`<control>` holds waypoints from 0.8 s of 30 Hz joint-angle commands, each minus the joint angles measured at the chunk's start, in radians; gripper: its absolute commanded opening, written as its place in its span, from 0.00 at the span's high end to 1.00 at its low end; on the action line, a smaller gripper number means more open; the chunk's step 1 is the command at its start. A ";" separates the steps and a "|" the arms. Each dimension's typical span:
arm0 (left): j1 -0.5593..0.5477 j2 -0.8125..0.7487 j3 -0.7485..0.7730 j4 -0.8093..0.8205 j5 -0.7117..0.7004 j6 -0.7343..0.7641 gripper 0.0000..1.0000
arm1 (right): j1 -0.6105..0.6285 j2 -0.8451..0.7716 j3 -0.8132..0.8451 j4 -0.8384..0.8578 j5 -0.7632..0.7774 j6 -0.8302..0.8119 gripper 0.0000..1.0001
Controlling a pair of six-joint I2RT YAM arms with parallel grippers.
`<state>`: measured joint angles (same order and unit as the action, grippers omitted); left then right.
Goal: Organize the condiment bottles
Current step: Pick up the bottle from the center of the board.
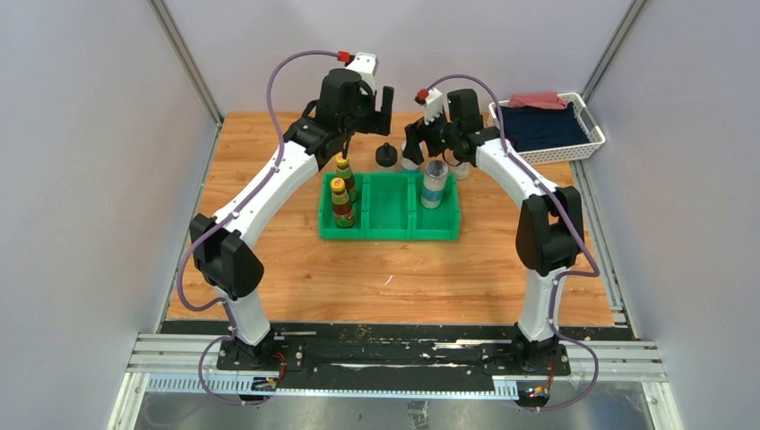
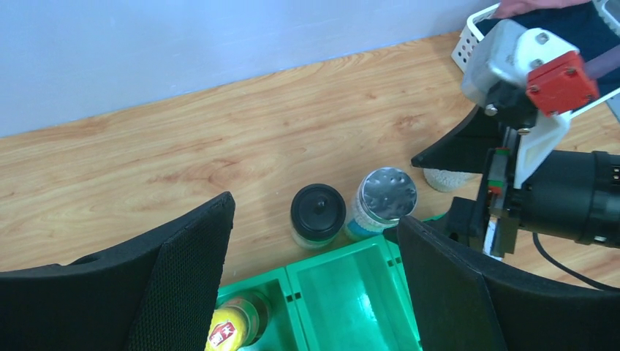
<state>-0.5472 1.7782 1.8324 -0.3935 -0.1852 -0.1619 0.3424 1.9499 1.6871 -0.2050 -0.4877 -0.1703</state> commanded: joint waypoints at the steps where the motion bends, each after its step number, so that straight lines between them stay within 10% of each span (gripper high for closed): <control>1: -0.003 -0.044 -0.019 0.032 0.022 -0.005 0.11 | 0.018 0.032 0.052 -0.046 0.026 -0.032 0.13; 24: -0.003 -0.047 -0.049 0.051 0.038 0.004 0.11 | 0.031 0.107 0.117 -0.076 0.024 -0.044 0.13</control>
<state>-0.5472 1.7576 1.8023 -0.3668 -0.1600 -0.1616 0.3553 2.0312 1.7622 -0.2569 -0.4667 -0.2031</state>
